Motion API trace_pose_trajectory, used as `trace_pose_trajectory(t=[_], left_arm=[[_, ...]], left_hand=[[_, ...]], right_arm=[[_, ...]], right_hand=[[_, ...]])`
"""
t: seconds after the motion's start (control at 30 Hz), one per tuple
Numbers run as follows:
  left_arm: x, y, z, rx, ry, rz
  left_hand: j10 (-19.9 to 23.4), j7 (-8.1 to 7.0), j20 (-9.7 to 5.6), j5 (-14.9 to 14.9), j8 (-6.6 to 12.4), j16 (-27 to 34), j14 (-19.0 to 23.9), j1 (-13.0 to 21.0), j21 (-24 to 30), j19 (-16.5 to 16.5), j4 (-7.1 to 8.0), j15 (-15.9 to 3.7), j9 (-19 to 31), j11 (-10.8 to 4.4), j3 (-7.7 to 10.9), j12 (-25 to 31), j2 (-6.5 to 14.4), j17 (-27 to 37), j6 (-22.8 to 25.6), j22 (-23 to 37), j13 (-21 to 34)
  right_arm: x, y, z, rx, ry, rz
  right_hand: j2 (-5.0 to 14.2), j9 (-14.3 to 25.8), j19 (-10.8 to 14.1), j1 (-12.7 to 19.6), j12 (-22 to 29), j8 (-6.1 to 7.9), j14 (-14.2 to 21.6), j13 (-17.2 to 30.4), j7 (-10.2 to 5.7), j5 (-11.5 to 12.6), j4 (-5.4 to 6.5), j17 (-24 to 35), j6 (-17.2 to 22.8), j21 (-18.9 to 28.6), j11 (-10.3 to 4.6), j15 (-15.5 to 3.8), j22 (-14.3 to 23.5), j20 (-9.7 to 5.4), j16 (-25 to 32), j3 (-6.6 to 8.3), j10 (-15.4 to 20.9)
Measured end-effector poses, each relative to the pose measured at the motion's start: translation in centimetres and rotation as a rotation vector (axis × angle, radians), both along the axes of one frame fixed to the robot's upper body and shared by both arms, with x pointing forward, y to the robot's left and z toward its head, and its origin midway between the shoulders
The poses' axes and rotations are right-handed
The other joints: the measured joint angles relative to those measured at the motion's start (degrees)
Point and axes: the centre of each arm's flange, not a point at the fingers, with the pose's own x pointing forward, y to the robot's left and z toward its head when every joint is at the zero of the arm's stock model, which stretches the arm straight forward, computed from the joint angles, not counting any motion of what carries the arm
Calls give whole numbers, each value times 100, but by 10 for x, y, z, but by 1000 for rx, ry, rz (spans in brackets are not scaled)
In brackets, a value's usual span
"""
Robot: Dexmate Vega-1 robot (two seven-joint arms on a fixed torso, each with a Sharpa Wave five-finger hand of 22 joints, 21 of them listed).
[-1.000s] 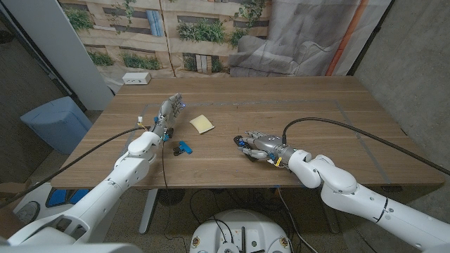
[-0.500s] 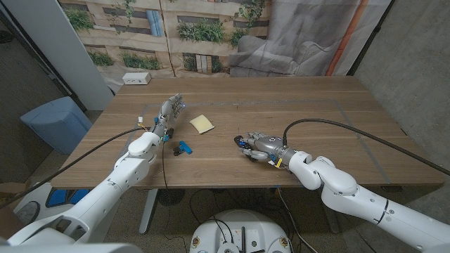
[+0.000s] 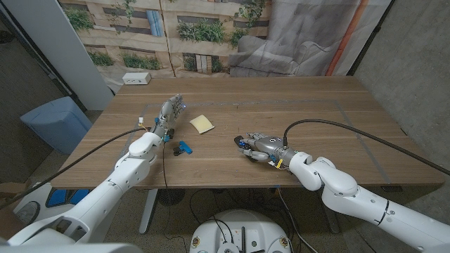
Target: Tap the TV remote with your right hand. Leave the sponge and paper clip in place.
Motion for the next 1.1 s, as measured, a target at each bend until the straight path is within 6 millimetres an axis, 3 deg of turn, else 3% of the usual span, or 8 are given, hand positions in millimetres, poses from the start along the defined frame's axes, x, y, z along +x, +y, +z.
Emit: trace_pose_trajectory(t=[1.1], left_arm=[[0,4,-7,-10,11,7]], left_hand=[[0,0,11,0,0,0,0,0,0,11,15,0,0,0,15,0,0,0,0,0,0]], right_arm=[[2,5,-6,-26,51,-11]], right_hand=[[0,-28,-92,0,-23,-2,0,0,-10,66,1,26,10,0,-11,0,-1,-52,0,-127,-117]])
